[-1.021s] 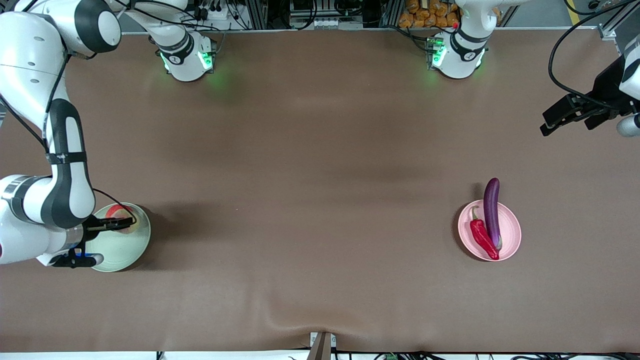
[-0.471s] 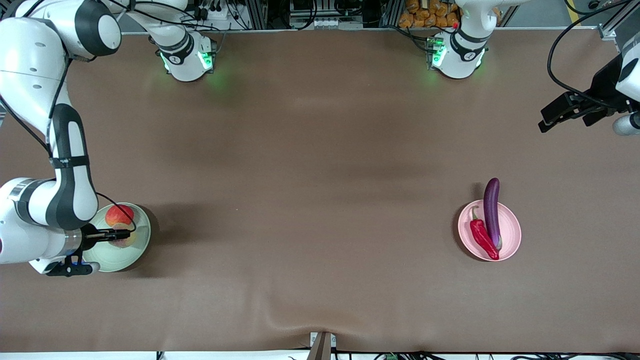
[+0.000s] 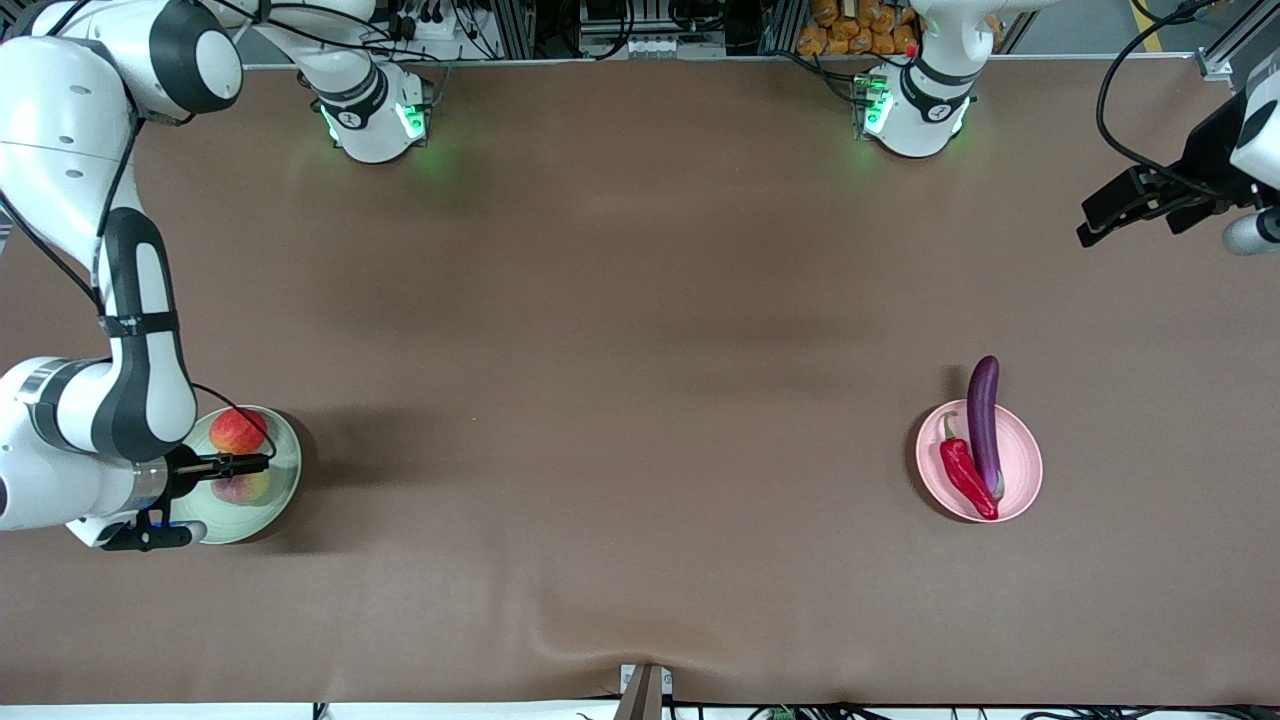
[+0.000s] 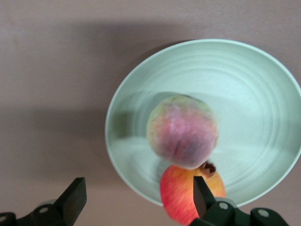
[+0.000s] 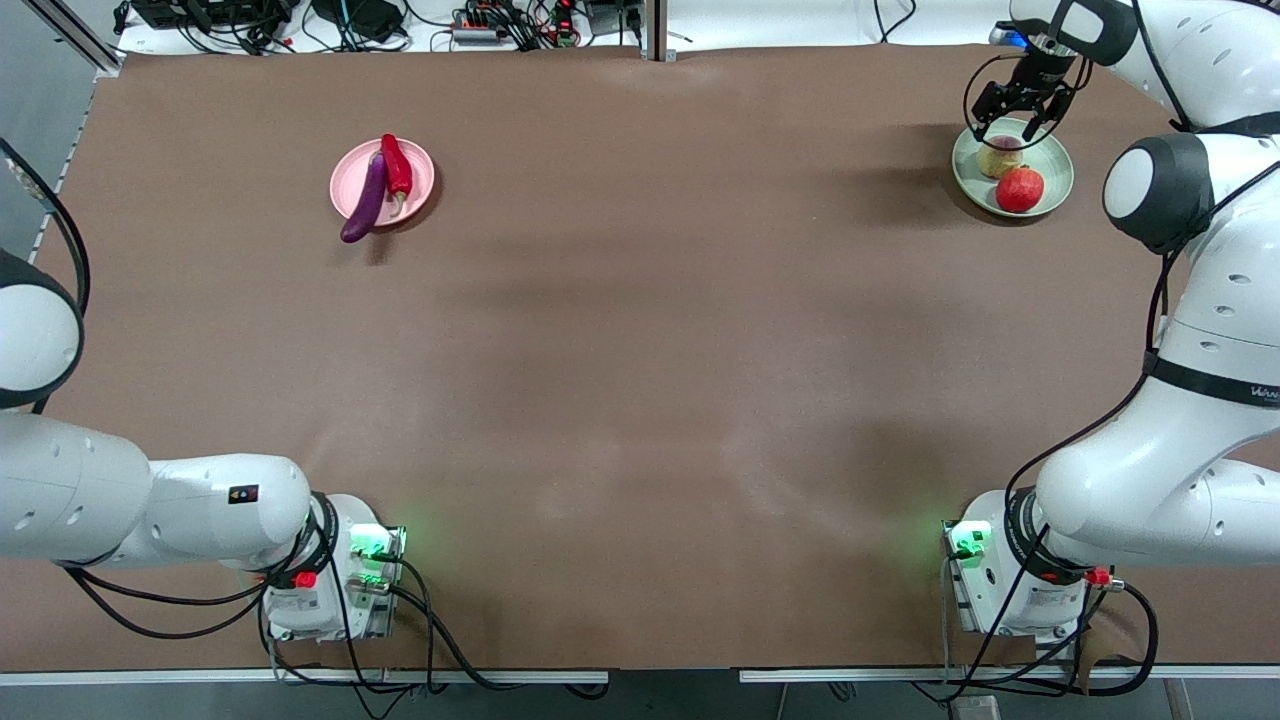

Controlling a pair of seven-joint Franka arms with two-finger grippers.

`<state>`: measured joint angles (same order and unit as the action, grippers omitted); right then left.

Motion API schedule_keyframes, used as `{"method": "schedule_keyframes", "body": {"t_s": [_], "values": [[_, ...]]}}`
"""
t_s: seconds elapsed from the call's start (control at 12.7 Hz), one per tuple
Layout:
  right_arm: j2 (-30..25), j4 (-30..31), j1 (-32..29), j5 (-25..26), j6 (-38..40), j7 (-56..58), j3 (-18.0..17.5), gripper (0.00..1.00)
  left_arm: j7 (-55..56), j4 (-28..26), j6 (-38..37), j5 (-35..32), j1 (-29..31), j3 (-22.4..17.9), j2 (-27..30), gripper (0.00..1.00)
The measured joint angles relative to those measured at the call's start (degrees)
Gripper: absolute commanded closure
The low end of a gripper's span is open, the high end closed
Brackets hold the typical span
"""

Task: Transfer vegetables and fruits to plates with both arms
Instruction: 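Release the peach on the green plate and lift the right gripper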

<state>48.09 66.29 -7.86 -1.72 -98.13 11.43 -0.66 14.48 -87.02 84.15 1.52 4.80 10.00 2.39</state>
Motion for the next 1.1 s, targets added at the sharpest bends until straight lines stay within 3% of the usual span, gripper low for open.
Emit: {"method": "schedule_keyframes", "body": {"t_s": [0.31,0.63,0.79,1.1], "values": [[-4.0,-6.3,1.4,0.0,12.2,-0.2,-0.4,0.00,0.0,0.0,-1.4,0.0,0.0,-0.1,1.5,0.00],[-14.9,-7.3,3.8,0.0,21.6,-9.2,-0.5,0.00,-3.3,0.0,-1.5,0.0,0.0,-0.4,1.7,0.00],[-19.1,-5.7,6.4,0.0,23.6,-12.4,-0.5,0.00,-3.4,0.0,-2.1,0.0,0.0,-0.3,1.7,0.00],[-29.9,3.5,8.4,0.0,22.0,-13.2,-0.5,0.00,-3.4,0.1,-3.2,0.0,0.0,-0.2,1.9,0.00]]}}
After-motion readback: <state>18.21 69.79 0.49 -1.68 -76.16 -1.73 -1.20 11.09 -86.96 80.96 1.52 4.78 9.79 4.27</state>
